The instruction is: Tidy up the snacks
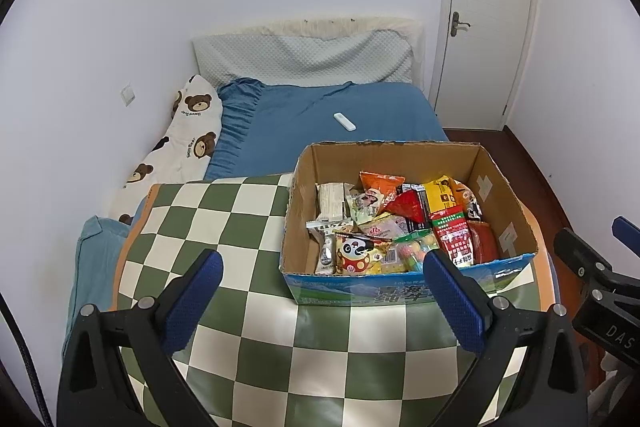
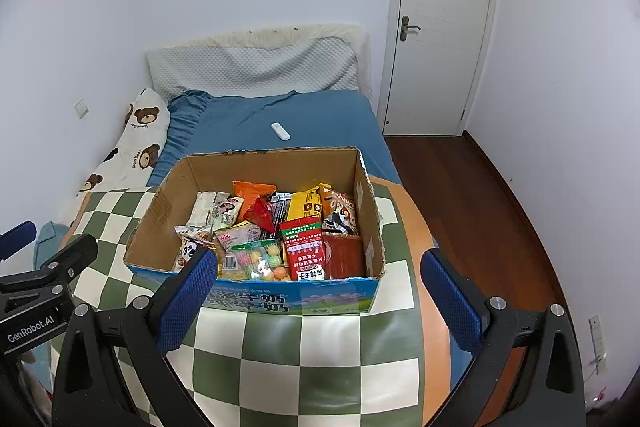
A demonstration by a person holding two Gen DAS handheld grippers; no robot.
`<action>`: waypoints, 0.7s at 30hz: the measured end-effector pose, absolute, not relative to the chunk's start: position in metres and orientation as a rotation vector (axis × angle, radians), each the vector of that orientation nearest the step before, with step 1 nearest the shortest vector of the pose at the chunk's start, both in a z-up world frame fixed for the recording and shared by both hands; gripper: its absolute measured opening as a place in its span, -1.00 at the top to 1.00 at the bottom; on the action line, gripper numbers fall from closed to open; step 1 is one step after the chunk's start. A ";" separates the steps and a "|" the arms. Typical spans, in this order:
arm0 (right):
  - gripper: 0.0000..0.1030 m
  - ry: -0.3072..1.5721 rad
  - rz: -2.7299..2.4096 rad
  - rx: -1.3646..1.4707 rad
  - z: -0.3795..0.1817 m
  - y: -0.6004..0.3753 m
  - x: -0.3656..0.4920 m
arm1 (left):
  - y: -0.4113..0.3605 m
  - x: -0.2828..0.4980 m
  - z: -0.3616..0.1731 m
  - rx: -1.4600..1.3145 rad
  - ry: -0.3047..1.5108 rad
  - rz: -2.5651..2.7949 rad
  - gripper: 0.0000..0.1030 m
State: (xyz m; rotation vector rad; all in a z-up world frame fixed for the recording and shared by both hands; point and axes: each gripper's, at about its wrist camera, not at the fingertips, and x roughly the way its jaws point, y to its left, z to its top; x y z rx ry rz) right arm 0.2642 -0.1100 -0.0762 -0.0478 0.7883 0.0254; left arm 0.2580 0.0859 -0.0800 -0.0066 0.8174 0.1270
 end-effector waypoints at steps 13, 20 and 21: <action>-1.00 0.793 0.036 -0.044 -0.076 -0.114 0.257 | 0.085 0.255 -0.079 -0.005 0.815 0.128 -0.99; -1.00 0.790 0.041 -0.046 -0.075 -0.115 0.255 | 0.084 0.255 -0.077 -0.003 0.812 0.125 -0.99; -1.00 0.790 0.039 -0.049 -0.075 -0.114 0.256 | 0.083 0.254 -0.077 -0.002 0.813 0.126 -0.99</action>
